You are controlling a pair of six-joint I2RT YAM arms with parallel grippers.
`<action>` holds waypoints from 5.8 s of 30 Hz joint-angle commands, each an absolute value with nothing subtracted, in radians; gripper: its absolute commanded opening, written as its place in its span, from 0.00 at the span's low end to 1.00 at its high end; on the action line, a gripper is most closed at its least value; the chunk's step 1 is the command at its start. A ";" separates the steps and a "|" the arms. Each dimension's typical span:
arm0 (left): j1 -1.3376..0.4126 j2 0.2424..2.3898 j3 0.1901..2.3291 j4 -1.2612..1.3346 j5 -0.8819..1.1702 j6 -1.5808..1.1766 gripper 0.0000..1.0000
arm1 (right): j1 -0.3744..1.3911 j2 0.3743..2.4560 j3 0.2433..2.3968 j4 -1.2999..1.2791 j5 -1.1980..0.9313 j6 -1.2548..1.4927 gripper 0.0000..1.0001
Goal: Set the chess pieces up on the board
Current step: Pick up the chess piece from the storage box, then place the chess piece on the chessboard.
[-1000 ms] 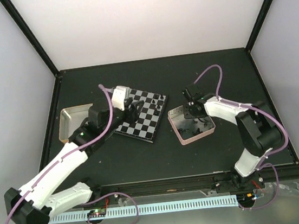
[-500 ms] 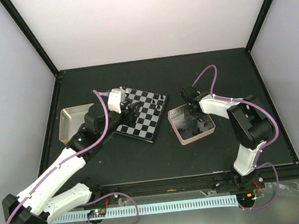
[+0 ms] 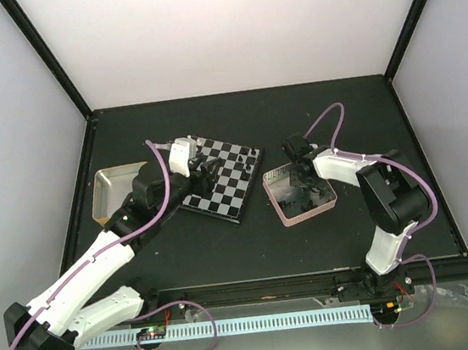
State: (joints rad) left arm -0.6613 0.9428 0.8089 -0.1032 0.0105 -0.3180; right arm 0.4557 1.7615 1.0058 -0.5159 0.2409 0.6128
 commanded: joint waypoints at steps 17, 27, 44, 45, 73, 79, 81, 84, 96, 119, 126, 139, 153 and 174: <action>-0.656 0.967 0.823 -0.079 0.066 -0.361 0.61 | 0.451 1.631 0.899 -0.433 0.201 0.632 0.07; -0.650 1.018 0.928 -0.124 0.256 -0.418 0.66 | 0.450 1.251 0.800 -0.139 -0.235 0.421 0.08; -0.645 1.151 1.172 -0.176 0.744 -0.685 0.71 | 0.464 1.037 0.817 0.196 -1.086 0.386 0.10; -0.646 1.158 1.176 -0.172 0.764 -0.701 0.70 | 0.468 1.037 0.821 0.193 -1.105 0.375 0.10; -0.646 1.275 1.207 -0.189 0.938 -0.795 0.02 | 0.483 1.088 0.971 -0.153 -0.966 0.002 0.12; -0.645 1.275 1.204 -0.208 0.896 -0.770 0.02 | 0.483 1.074 0.968 -0.172 -0.860 0.037 0.44; -0.642 1.275 1.203 -0.233 0.850 -0.742 0.02 | 0.483 1.061 0.955 -0.169 -0.835 0.054 0.57; -0.634 1.270 1.200 -0.300 0.739 -0.680 0.02 | 0.483 1.033 0.920 -0.139 -0.794 0.093 0.68; -0.640 1.272 1.139 -0.470 0.002 -0.433 0.02 | 0.482 0.927 0.765 -0.084 -0.160 0.436 0.73; -0.649 1.836 1.310 -0.361 -0.090 -0.357 0.02 | 0.479 1.033 0.659 -0.159 0.123 0.736 0.73; -0.650 1.925 1.359 -0.334 -0.086 -0.349 0.01 | 0.478 1.059 0.669 -0.162 0.110 0.738 0.73; -0.638 2.001 1.408 -0.325 -0.142 -0.315 0.01 | 0.476 1.074 0.684 -0.181 0.115 0.730 0.73; -0.633 2.051 1.450 -0.360 -0.155 -0.317 0.07 | 0.473 1.077 0.696 -0.202 0.115 0.722 0.73; -0.622 1.938 1.480 -0.421 -0.090 -0.328 0.37 | 0.472 1.070 0.699 -0.212 0.107 0.717 0.73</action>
State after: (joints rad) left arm -0.6296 2.0254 1.4384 -0.3985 -0.1230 -0.3252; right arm 0.4763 1.0790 0.6689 -0.2104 0.0948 0.7235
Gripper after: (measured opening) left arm 0.352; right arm 0.732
